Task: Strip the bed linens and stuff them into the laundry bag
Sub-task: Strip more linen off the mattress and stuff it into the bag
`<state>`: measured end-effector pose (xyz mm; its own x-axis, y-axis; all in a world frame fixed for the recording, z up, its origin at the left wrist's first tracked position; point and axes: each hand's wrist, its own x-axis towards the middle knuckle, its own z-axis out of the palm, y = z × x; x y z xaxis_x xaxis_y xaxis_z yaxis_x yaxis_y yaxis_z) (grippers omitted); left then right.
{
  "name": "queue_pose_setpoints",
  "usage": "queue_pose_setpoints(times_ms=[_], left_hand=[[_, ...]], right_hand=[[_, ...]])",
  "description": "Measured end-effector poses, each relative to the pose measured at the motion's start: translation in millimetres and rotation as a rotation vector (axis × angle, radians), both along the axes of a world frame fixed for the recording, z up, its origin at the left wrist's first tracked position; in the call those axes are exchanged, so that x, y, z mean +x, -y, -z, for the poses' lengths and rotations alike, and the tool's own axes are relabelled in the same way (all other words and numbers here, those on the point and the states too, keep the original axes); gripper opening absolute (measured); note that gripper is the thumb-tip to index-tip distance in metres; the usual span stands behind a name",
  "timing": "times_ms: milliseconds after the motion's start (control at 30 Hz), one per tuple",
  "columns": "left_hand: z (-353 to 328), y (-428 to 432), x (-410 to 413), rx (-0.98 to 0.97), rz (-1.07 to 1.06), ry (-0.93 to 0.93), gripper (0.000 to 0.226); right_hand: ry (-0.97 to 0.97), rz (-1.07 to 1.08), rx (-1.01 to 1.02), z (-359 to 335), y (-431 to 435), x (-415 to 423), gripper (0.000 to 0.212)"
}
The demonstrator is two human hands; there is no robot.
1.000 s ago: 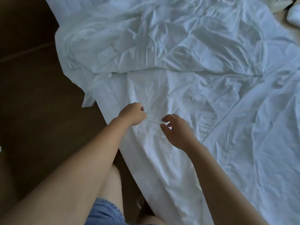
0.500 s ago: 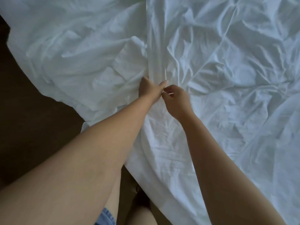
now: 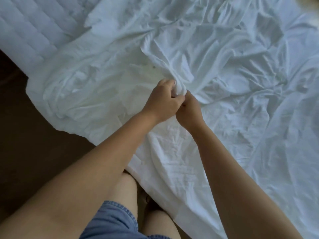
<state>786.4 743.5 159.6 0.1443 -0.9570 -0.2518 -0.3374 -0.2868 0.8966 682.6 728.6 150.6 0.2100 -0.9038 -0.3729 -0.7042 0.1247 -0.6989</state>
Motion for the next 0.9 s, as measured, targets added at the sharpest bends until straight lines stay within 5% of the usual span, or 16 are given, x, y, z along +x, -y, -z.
queue_pose_setpoints(times_ms=[200,400,500,633,700,800,900], left_hand=[[-32,-50,-9,-0.470,0.245,0.470,0.103],[-90,-103,-67,-0.227,0.763,0.439,0.126],[-101,-129,-109,-0.030,0.760,0.349,0.094],[-89,-137,-136,0.034,0.328,-0.006,0.033],[-93,-131,-136,0.098,0.113,-0.176,0.024],[-104,-128,-130,0.277,0.124,-0.412,0.019],[-120,-128,-121,0.414,0.285,-0.497,0.027]], right_hand=[[0.372,0.295,0.187,-72,-63,-48,0.018],[0.637,0.413,0.316,-132,-126,-135,0.014],[0.769,0.389,0.401,-146,-144,-156,0.014],[0.933,0.342,0.259,-150,-165,-179,0.042],[0.654,0.364,-0.042,-142,-174,-188,0.074],[0.257,0.001,-0.309,-128,-181,-186,0.123],[0.112,-0.180,-0.422,-111,-177,-166,0.112]])
